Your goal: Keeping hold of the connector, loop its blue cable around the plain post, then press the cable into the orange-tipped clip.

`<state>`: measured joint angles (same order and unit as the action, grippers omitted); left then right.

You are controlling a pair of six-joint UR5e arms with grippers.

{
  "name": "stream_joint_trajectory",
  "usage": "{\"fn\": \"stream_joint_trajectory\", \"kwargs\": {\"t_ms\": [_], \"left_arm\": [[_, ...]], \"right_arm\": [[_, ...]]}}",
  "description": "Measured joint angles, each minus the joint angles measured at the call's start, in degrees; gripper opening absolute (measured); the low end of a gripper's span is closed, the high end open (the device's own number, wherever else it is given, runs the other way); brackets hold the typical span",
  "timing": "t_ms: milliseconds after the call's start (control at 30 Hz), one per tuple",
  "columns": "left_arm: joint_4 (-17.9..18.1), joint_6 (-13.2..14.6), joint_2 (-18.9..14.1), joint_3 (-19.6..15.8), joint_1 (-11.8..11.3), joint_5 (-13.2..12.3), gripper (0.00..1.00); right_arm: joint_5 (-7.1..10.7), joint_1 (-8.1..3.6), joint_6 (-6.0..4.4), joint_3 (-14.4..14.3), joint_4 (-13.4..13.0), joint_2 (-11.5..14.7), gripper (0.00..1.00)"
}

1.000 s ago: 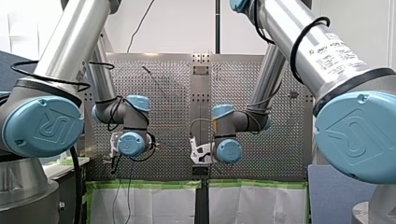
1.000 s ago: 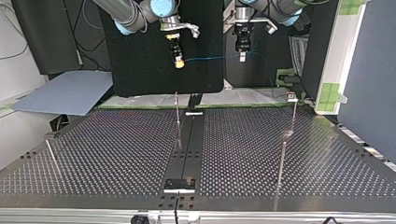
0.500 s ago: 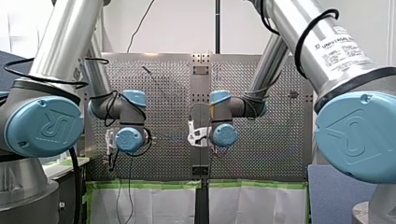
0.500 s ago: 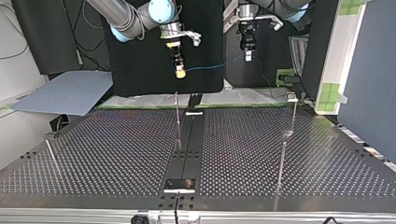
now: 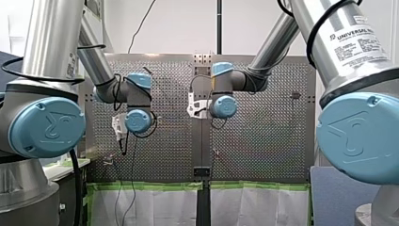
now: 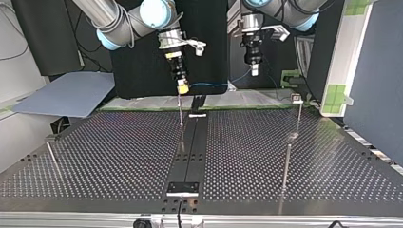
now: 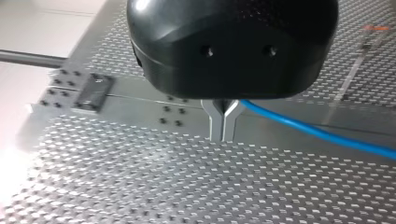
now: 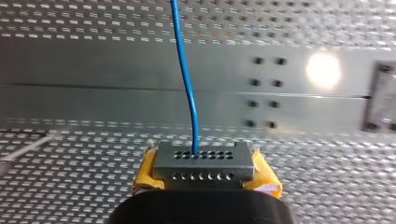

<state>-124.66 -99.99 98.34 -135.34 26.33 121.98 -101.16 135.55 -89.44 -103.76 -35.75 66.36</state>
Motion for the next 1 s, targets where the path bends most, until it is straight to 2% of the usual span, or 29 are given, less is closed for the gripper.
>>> {"fn": "stream_joint_trajectory", "kwargs": {"t_ms": [133,533,833,1000], "left_arm": [[-2.29,-0.80,-2.31,2.32,-0.44,0.11,0.00],[-8.85,-1.95,-8.84,8.71,-1.89,1.76,0.00],[-13.56,-1.50,-13.56,13.44,-3.46,2.46,0.00],[-16.00,-1.30,-16.00,15.86,-4.44,2.88,0.00]], "right_arm": [[0.00,-0.49,0.15,1.98,2.68,2.66,0.00],[0.78,-2.14,-0.17,5.11,9.03,9.28,0.00],[2.35,-3.50,-0.11,8.84,12.03,13.75,0.00],[3.70,-4.12,-0.21,10.63,12.49,13.94,0.00]]}}
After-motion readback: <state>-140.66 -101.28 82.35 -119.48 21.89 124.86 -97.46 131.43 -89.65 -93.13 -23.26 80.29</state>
